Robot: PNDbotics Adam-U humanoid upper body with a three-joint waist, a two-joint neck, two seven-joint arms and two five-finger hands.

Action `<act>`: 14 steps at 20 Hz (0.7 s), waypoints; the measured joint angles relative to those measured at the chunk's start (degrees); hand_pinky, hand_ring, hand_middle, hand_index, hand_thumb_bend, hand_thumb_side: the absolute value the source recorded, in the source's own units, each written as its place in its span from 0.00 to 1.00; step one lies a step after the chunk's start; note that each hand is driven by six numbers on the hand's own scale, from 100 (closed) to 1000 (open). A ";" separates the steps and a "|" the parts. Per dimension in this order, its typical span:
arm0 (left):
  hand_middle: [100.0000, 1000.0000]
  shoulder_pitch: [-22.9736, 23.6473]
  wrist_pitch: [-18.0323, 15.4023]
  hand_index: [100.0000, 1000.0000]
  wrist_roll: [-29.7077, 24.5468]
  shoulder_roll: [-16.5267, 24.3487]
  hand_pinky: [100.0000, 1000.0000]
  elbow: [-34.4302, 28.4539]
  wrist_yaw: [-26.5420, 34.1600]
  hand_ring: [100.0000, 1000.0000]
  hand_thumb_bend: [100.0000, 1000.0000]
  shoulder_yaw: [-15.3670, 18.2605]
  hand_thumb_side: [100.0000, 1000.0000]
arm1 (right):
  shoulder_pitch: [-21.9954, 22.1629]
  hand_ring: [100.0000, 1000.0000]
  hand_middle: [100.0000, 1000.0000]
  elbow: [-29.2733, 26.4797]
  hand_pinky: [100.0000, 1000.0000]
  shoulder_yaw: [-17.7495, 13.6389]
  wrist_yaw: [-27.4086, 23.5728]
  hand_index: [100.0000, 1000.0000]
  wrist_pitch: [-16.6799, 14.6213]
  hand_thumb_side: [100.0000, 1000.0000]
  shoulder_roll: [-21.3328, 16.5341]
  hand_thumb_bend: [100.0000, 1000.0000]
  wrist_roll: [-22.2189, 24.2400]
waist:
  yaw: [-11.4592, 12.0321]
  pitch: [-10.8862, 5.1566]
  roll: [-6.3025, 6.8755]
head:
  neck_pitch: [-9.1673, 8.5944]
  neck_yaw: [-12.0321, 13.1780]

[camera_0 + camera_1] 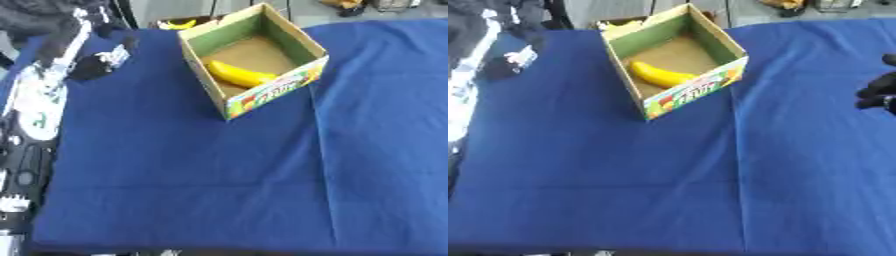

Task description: Pick up objects on the table and place them in the box.

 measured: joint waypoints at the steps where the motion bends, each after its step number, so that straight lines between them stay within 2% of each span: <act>1: 0.52 1.44 0.92 0.63 0.92 -0.42 0.50 -0.95 0.94 0.46 0.24 -0.46 0.92 | 0.15 0.54 0.47 0.00 0.52 0.02 0.00 0.77 0.01 0.87 0.21 0.00 0.01 | -0.06 -0.30 -0.16 | 0.05 -0.08; 10: 0.52 13.65 8.55 0.63 8.21 -1.94 0.49 -11.94 8.72 0.45 0.23 -5.82 0.93 | 0.42 0.54 0.47 0.19 0.52 0.54 -0.16 0.77 0.35 0.87 0.76 0.00 0.56 | -0.97 -1.51 -0.45 | 0.55 0.17; 14: 0.52 16.09 12.07 0.63 8.45 -1.95 0.49 -17.10 12.30 0.45 0.23 -7.14 0.93 | 0.44 0.54 0.47 0.20 0.52 0.84 -0.24 0.77 0.38 0.87 0.77 0.00 0.89 | -1.03 -1.69 -0.47 | 0.55 0.38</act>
